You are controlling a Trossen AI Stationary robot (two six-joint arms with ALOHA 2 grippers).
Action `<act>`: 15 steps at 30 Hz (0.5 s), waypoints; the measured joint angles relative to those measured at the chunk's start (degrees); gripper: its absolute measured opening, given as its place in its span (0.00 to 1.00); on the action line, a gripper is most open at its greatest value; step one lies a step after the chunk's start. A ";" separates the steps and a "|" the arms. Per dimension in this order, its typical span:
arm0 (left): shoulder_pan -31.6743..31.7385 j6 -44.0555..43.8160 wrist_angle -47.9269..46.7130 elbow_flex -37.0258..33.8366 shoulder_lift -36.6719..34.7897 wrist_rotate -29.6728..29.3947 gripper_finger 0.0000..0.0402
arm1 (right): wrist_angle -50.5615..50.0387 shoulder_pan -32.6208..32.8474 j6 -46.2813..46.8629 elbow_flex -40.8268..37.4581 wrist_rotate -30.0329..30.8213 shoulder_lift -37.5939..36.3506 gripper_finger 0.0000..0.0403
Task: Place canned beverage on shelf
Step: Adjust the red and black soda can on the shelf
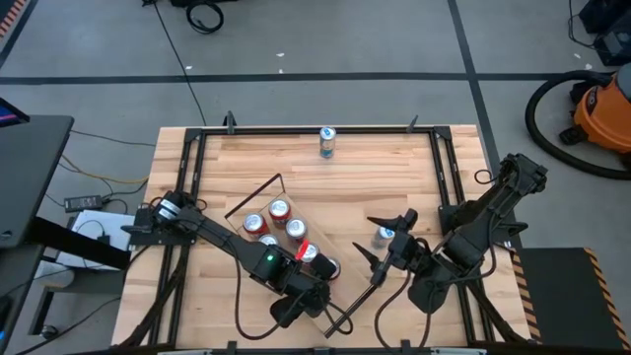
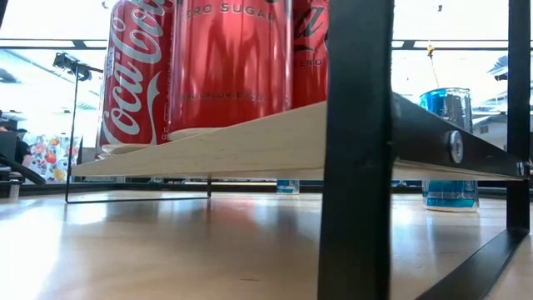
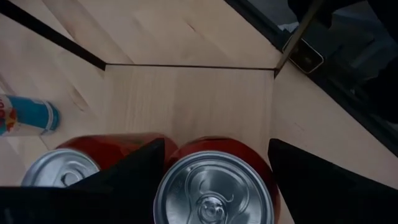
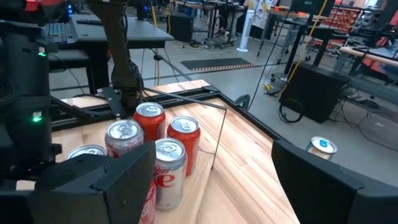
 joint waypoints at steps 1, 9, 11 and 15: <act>0.00 -0.07 -0.13 0.00 0.00 0.00 0.74 | 0.00 -0.01 -0.01 0.00 -0.01 0.00 0.82; 0.00 -0.79 -1.63 0.00 0.00 -0.02 0.74 | 0.01 -0.02 -0.01 0.00 -0.45 0.00 0.82; 0.00 -0.94 -1.82 0.00 0.00 -0.02 0.74 | 0.01 -0.04 -0.01 0.00 -0.45 0.00 0.82; 0.01 -0.95 -2.41 -0.01 0.00 -0.22 0.74 | 0.01 -0.02 -0.02 0.00 -0.45 0.00 0.82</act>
